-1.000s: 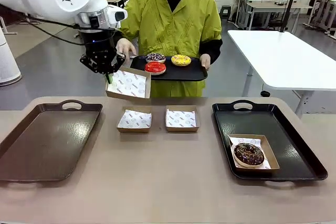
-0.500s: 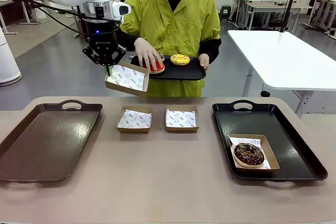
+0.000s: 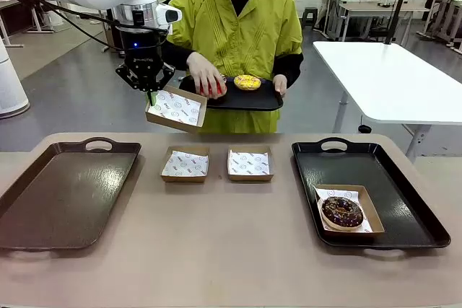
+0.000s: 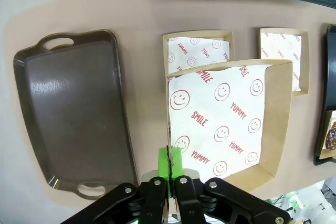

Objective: Individually package the donuts and arrange them on the tray.
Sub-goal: Place the picked Paper togo box on the Handle tray while simultaneously picking up another Paper togo box from the table with the other hand.

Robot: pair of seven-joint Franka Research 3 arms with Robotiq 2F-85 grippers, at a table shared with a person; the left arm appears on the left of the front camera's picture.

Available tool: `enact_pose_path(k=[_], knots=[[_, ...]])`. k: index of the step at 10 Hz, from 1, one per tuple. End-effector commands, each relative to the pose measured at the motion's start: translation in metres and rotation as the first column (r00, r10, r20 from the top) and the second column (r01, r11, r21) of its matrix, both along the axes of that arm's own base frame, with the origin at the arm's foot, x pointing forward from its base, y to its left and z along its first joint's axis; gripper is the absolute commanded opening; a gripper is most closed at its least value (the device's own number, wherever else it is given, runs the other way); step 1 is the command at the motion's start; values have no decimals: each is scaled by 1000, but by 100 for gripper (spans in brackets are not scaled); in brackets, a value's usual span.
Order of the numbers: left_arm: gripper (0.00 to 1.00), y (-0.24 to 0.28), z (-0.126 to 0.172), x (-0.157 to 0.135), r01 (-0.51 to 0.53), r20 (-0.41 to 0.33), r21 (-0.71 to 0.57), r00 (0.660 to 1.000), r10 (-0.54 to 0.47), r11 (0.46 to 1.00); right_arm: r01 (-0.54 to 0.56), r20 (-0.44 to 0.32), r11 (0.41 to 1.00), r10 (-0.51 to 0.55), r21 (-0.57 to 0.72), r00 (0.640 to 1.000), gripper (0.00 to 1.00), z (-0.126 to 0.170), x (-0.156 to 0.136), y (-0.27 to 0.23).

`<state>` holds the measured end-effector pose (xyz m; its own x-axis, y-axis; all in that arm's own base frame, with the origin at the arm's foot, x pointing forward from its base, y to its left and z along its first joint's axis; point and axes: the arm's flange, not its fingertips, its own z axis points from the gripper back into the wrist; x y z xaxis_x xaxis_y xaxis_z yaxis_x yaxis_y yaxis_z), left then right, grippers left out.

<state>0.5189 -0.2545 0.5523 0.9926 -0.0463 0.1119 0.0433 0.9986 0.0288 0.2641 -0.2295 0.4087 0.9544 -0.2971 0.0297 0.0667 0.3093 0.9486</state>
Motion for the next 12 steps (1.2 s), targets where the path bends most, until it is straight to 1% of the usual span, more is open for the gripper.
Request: enact_pose_path(k=[1,12], knots=[[0,2,2,-3,-20,9,5,1000,20,1000,-8,0,1000,8,3,1000,100,-1,-1,0],[0,2,2,-3,-20,9,5,1000,20,1000,-8,0,1000,8,3,1000,100,-1,-1,0]])
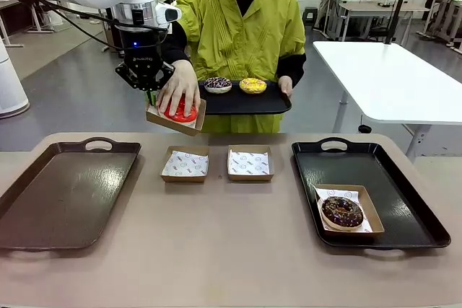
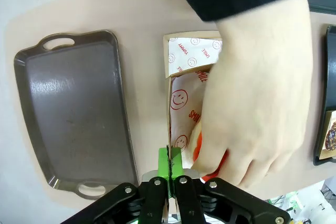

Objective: Individually package the donuts and arrange them on the tray.
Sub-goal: Place the picked Paper togo box on the Handle tray while simultaneously picking up another Paper togo box from the table with the other hand.

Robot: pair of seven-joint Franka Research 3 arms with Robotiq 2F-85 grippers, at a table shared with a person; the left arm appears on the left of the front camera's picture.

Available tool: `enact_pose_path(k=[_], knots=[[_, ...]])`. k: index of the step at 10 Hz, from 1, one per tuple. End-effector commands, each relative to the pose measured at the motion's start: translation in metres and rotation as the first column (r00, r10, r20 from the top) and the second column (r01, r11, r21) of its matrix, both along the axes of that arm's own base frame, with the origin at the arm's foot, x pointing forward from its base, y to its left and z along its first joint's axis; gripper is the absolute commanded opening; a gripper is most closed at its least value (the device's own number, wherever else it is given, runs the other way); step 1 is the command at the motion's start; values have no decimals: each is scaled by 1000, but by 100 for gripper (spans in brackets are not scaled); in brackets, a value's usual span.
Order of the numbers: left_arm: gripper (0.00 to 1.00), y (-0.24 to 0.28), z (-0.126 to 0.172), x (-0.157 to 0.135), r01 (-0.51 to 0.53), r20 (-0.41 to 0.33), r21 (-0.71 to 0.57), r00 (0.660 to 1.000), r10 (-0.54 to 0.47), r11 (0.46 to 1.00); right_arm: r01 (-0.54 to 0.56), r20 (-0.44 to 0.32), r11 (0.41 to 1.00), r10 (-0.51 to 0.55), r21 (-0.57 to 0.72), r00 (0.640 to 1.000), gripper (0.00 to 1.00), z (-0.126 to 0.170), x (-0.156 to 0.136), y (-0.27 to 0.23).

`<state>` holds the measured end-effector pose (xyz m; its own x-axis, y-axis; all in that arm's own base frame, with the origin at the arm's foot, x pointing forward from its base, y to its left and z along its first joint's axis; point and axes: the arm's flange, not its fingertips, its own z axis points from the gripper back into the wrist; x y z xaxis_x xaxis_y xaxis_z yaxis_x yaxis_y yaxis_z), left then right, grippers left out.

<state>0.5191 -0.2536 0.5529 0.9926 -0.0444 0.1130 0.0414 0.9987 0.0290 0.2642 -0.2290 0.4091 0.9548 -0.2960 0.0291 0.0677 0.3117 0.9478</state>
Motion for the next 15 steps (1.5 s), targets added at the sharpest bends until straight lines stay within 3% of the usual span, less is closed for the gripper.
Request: enact_pose_path(k=[1,13,15], knots=[[0,1,1,-3,-18,8,5,1000,18,1000,-7,1,1000,7,5,1000,100,-1,-2,-1],[0,1,1,-3,-18,8,5,1000,18,1000,-7,1,1000,7,5,1000,100,-1,-2,-1],[1,21,2,-3,63,-18,-13,998,-63,998,-10,-9,997,9,-80,1000,100,9,17,22]])
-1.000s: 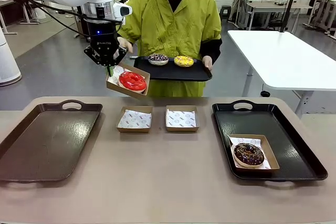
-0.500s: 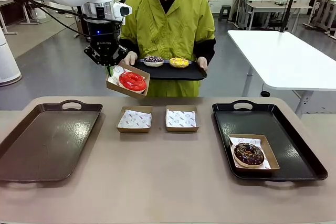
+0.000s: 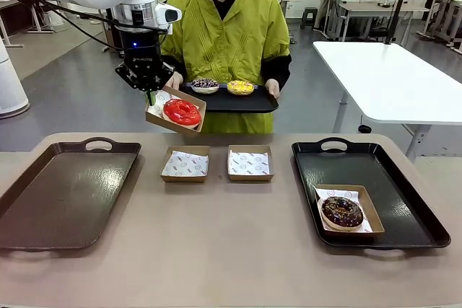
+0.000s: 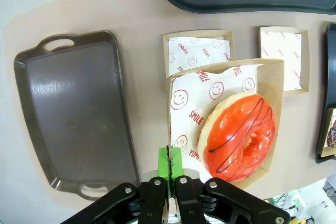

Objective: Individually package the donuts and arrange them on the tray.
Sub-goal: Place the picked Paper togo box on the Handle tray while simultaneously picking up another Paper togo box from the table with the other hand.

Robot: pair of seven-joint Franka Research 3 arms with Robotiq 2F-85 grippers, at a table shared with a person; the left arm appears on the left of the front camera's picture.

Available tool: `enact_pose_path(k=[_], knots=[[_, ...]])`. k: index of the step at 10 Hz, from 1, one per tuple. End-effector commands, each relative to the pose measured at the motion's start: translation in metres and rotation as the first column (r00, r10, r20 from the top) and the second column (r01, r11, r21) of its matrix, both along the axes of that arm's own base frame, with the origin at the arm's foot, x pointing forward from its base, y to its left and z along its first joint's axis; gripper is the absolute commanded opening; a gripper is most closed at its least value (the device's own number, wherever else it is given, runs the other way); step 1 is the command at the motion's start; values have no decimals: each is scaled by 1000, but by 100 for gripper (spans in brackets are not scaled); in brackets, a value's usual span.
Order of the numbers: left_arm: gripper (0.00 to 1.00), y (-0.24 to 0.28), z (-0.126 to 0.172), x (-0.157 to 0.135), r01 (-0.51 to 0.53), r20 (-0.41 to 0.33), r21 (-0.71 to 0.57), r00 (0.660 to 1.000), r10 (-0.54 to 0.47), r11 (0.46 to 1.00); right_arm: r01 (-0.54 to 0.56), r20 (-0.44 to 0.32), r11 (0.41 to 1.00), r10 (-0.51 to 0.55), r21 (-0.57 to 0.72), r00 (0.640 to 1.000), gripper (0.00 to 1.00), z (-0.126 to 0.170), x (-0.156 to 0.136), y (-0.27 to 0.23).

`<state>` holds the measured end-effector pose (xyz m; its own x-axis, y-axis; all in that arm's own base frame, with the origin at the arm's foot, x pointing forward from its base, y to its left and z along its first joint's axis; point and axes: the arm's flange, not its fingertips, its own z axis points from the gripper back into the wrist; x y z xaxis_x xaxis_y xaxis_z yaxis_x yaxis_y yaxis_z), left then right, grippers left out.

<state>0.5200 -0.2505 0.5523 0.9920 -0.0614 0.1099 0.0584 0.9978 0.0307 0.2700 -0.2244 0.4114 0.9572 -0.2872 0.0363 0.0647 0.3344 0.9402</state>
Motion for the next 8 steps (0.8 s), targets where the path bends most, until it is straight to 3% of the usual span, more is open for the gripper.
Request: enact_pose_path(k=[1,5,8], knots=[[1,44,3,-20,67,-22,-35,997,-68,997,-28,-29,986,24,-165,999,100,19,30,46],[1,144,-15,-93,73,-93,-126,992,-85,989,-45,-99,886,-1,-461,995,100,67,121,183],[1,189,-43,-132,59,-140,-91,988,-71,994,-21,-44,777,-9,-630,999,100,75,168,278]])
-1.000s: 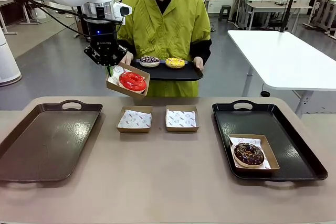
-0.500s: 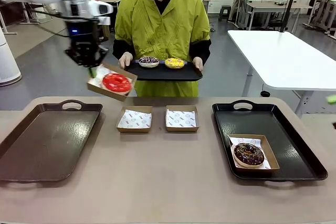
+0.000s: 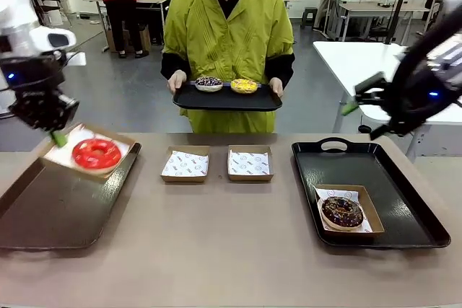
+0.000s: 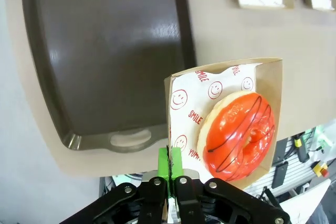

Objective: Individually package the donuts and arrange them on the tray.
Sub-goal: Place the picked Paper togo box on the Handle tray while simultaneously picking up another Paper togo box from the table with the other hand.

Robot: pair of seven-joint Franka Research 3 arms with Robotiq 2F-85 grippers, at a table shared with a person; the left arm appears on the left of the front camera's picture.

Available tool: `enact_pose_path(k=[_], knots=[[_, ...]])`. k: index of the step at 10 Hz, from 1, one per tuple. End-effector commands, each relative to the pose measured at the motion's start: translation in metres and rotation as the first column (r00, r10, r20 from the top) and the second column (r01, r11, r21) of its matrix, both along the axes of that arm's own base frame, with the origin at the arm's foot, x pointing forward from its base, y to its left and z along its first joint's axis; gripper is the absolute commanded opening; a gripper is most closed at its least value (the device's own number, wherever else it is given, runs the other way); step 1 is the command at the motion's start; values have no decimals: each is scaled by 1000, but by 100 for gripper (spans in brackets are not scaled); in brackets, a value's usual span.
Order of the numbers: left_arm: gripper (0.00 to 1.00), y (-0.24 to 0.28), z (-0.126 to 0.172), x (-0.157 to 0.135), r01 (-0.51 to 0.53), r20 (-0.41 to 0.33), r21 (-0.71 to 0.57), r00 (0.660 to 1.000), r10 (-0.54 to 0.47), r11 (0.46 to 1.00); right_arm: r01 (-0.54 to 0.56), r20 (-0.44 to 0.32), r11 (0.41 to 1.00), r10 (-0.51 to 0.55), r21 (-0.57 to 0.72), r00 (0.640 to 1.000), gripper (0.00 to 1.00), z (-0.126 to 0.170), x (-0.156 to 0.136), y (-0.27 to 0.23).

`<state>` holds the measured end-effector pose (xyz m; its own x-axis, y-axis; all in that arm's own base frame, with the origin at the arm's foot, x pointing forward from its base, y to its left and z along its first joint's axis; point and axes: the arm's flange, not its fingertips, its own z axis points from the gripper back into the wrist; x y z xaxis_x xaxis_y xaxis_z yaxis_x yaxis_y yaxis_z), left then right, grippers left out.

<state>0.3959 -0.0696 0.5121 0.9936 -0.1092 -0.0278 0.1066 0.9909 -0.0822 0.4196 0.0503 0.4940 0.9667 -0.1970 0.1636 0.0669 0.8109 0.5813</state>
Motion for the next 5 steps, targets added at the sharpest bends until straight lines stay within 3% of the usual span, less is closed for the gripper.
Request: enact_pose_path(k=[1,3,5], knots=[[1,19,-8,-12,-6,-6,27,1000,6,1000,28,-1,991,-28,-134,1000,100,-13,31,24],[1,34,-21,-16,-18,-12,66,1000,19,998,27,26,976,-21,-216,999,100,-30,40,50],[1,34,-24,-9,-13,10,90,1000,12,996,-5,34,985,11,-174,999,100,-27,33,47]])
